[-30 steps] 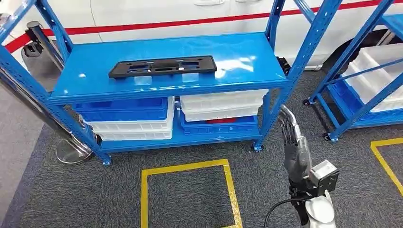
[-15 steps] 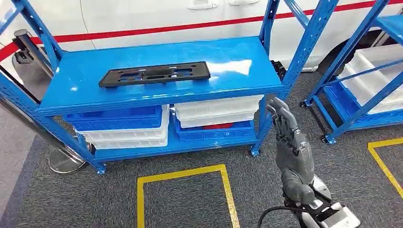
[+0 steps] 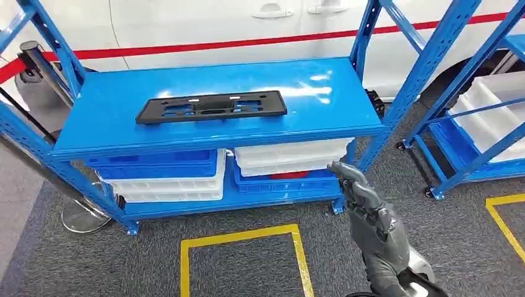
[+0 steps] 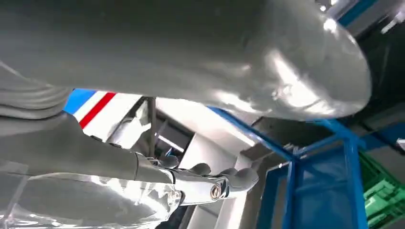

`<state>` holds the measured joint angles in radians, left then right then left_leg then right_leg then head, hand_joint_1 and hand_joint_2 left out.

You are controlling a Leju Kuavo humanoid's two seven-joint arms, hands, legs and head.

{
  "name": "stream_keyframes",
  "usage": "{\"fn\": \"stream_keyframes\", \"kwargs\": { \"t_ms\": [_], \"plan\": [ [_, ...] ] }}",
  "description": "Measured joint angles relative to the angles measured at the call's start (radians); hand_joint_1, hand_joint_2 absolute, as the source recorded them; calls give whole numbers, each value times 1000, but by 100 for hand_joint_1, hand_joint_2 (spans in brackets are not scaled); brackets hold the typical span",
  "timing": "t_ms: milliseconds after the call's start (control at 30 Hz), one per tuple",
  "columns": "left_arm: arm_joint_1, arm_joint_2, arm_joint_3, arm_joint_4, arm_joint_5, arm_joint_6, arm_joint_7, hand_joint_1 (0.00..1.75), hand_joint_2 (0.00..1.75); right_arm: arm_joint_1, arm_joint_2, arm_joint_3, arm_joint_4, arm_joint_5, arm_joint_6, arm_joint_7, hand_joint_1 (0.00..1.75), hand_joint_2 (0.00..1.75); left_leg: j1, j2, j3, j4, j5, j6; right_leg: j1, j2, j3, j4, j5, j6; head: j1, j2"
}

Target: Take the parts from the cabinet and place them on the table.

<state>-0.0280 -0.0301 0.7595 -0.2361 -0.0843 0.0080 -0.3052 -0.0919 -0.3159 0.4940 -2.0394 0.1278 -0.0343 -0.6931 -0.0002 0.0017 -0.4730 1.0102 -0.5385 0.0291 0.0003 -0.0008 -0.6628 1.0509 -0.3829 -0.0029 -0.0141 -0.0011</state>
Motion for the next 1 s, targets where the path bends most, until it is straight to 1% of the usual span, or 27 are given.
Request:
{"fn": "stream_keyframes", "kwargs": {
  "t_ms": [33, 67, 100, 133, 167, 200, 233, 300, 333, 367, 400, 467, 500, 533, 567, 600, 633, 667, 700, 733, 767, 833, 867, 900, 933, 967, 1000],
  "plan": [
    [-2, -4, 4, 3, 0, 1, -1, 0, 0, 0, 1, 1, 1, 2, 11, 2, 0, 0, -4, -3, 7, 1, -5, -7, 6, -1, 0, -7, -40, 0, -3, 0],
    [-6, -4, 7, 3, -1, 1, -2, 0, 0, 0, 1, 1, 1, 13, 20, 0, 0, 0, -3, -2, 0, -5, -9, -14, 5, 0, 2, -4, -17, -6, -2, 0],
    [-7, -5, 10, 3, -1, 2, -1, 0, 0, -3, 2, 1, 2, 24, 26, 0, 0, 0, -4, -2, 14, 2, -6, -19, 5, 2, 4, -9, -22, -9, -2, 0],
    [-8, -6, 13, 3, -2, 3, -2, 0, 0, -7, 4, 1, 3, 32, 31, 0, 0, 0, -5, -2, 15, 4, 0, -25, 5, 1, 11, -12, -28, -15, -2, 0],
    [-10, -6, 14, 3, -2, 3, -2, 0, 0, -9, 7, 1, 4, 42, 37, 0, 0, 0, -7, -4, 7, 18, 0, -28, -2, 1, 29, -24, -30, -18, -3, 0],
    [-11, -7, 14, 3, -2, 3, -2, 0, 0, -11, 9, 1, 4, 44, 37, 0, 0, 0, -3, -4, 2, 56, 10, -32, -5, -7, 50, -37, -35, -22, -3, 0],
    [-11, -11, 14, 4, -3, 3, -2, 0, 0, -14, 14, 1, 5, 51, 39, 0, 0, 0, -2, -4, -27, 111, 6, -38, -5, -14, 69, -48, -42, -26, -3, 0],
    [-12, -11, 21, 4, -3, 4, -2, 0, 0, -24, 19, 2, 11, 61, 46, 0, 0, 0, 4, -4, -118, 236, -58, -46, -4, -23, 84, -51, -54, -29, -3, 0],
    [-11, -11, 25, 4, -3, 4, -2, 0, 0, -28, 22, 2, 14, 64, 54, 0, 0, 0, 6, -3, -156, 276, -89, -47, -4, -28, 91, -51, -62, -29, -3, 0],
    [-8, -11, 29, 4, -3, 4, -2, 0, 0, -32, 26, 2, 16, 65, 59, 0, 0, 0, 7, -3, -179, 283, -95, -48, -4, -33, 100, -51, -70, -28, -3, 0],
    [-6, -12, 31, 4, -3, 4, -3, 0, 0, -33, 29, 2, 18, 65, 65, 0, 0, 0, 9, -3, -183, 250, -65, -52, -5, -30, 112, -51, -80, -25, -3, 0],
    [-3, -13, 33, 4, -3, 4, -3, 0, 0, -40, 36, 4, 20, 63, 76, 0, 0, 0, 11, -1, -149, 113, 56, -52, -5, -34, 137, -51, -97, -20, -3, 0],
    [-1, -13, 36, 4, -4, 4, -5, 0, 0, -46, 38, 4, 20, 59, 79, 0, 0, 0, 11, 5, -130, 31, 127, -48, -5, -36, 142, -51, -107, -15, -3, 0],
    [0, -14, 39, 5, -8, 4, -5, 0, 0, -49, 40, 5, 22, 55, 86, 0, 0, 0, 4, 11, -132, 13, 91, -43, -1, -35, 149, -45, -113, -9, -3, 0],
    [-2, -14, 40, 5, -10, 4, -7, 0, 0, -49, 43, 4, 24, 51, 94, 0, 0, 0, 3, 12, -125, 13, 87, -30, 0, -34, 144, -45, -118, -2, -3, 0],
    [-1, -14, 40, 5, -11, 3, -9, 0, 0, -50, 45, 4, 26, 50, 96, 1, 0, 0, 0, 10, -125, 9, 101, -22, -2, -35, 152, -41, -120, 5, -3, 0],
    [-1, -15, 42, 5, -11, 3, -9, 0, 0, -51, 45, 3, 26, 48, 97, 1, 0, 0, 2, 10, -124, 6, 95, -14, -1, -34, 153, -32, -118, 10, -3, 0],
    [-3, -16, 43, 5, -13, 3, -9, 0, 0, -54, 46, 2, 26, 45, 100, 0, 0, 0, 4, 5, -106, 1, 96, -8, -5, -34, 158, -27, -123, 16, -3, 0],
    [-3, -16, 43, 5, -15, 3, -10, 0, 0, -55, 47, 2, 27, 44, 105, 1, 0, 0, 4, 5, -90, -6, 92, -2, -8, -25, 151, 1, -130, 21, -1, 0],
    [-6, -17, 43, 5, -18, 3, -10, 0, 0, -57, 48, 1, 27, 43, 109, 0, 0, 0, 4, 3, -83, -8, 89, 3, -11, -17, 128, 45, -145, 23, -2, 0],
    [-7, -17, 44, 5, -20, 3, -10, 0, 0, -57, 48, 0, 30, 43, 111, 0, 0, 0, 4, 1, -80, -8, 84, 9, -11, -11, 81, 117, -174, 24, 0, 0],
    [-9, -17, 45, 5, -21, 3, -10, 0, 0, -55, 50, -1, 37, 44, 125, 0, 0, 0, 1, -7, -71, -7, 71, 12, -13, -9, -23, 252, -228, 29, -1, 0],
    [-9, -17, 46, 5, -21, 3, -10, 0, 0, -54, 52, -3, 41, 46, 132, 0, 0, 0, 1, -10, -63, -7, 63, 12, -13, -9, -50, 269, -229, 28, -1, 0],
    [-9, -17, 47, 5, -21, 2, -10, 0, 0, -54, 55, -5, 47, 48, 139, 0, 0, 0, 0, -14, -50, -7, 54, 10, -13, -9, -57, 246, -204, 26, -1, 0],
    [-8, -17, 49, 5, -21, 2, -10, 0, 0, -55, 57, -8, 50, 48, 145, 0, 0, 0, 0, -17, -34, -7, 43, 8, -13, -9, -46, 192, -161, 24, -1, 0],
    [-7, -18, 51, 5, -20, 2, -11, 0, 0, -55, 60, -11, 53, 48, 147, 0, 0, 0, 1, -19, -18, -8, 32, 5, -12, -9, -25, 118, -102, 17, -1, 0],
    [-5, -19, 53, 5, -20, 2, -11, 0, 0, -55, 62, -14, 55, 48, 147, 0, 0, 0, 1, -19, -11, -9, 19, 2, -9, -8, -3, 31, -24, 9, 0, 0]
  ]
}}
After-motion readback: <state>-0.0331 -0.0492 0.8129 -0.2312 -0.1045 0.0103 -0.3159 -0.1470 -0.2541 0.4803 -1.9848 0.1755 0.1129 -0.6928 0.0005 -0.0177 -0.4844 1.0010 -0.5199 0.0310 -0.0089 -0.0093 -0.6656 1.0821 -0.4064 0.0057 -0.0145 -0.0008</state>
